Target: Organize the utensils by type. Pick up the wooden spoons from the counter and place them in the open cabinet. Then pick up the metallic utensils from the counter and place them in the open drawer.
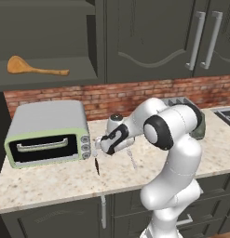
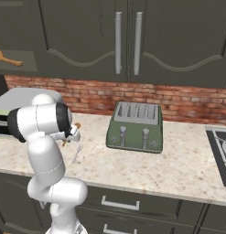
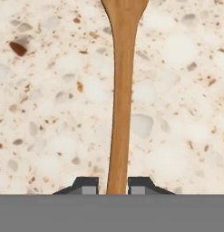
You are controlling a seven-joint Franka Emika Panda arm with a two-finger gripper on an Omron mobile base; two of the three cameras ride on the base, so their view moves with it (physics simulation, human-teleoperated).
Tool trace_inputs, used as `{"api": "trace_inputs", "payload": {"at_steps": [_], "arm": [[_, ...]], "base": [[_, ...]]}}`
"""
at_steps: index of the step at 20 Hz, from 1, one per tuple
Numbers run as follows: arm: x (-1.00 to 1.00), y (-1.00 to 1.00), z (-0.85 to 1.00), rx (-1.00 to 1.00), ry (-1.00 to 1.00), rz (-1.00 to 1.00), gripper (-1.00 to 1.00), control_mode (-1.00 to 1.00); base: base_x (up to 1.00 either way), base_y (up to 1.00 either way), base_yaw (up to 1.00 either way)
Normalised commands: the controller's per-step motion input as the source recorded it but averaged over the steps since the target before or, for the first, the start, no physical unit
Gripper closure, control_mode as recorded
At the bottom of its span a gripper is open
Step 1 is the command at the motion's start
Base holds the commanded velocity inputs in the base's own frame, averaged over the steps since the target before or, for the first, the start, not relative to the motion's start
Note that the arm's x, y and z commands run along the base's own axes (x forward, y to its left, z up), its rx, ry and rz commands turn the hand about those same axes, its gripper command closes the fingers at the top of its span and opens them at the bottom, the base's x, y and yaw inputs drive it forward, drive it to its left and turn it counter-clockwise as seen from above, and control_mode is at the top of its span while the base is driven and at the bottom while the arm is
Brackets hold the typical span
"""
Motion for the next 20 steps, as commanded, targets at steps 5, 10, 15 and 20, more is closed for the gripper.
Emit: {"api": "trace_inputs", "payload": {"at_steps": [5,10,15,20], "arm": [[-0.15,0.00,0.39,0.00,-0.01,0.03,1.00,-1.00],[-0.29,-0.01,0.62,0.00,0.00,0.04,1.00,-1.00],[-0.43,-0.13,0.63,0.00,0.00,0.06,1.00,-1.00],[-0.41,-0.14,0.49,0.00,0.00,0.06,1.00,-1.00]], "base": [[0.00,0.00,0.00],[0.00,0.00,0.00],[0.00,0.00,0.00],[0.00,0.00,0.00]]}}
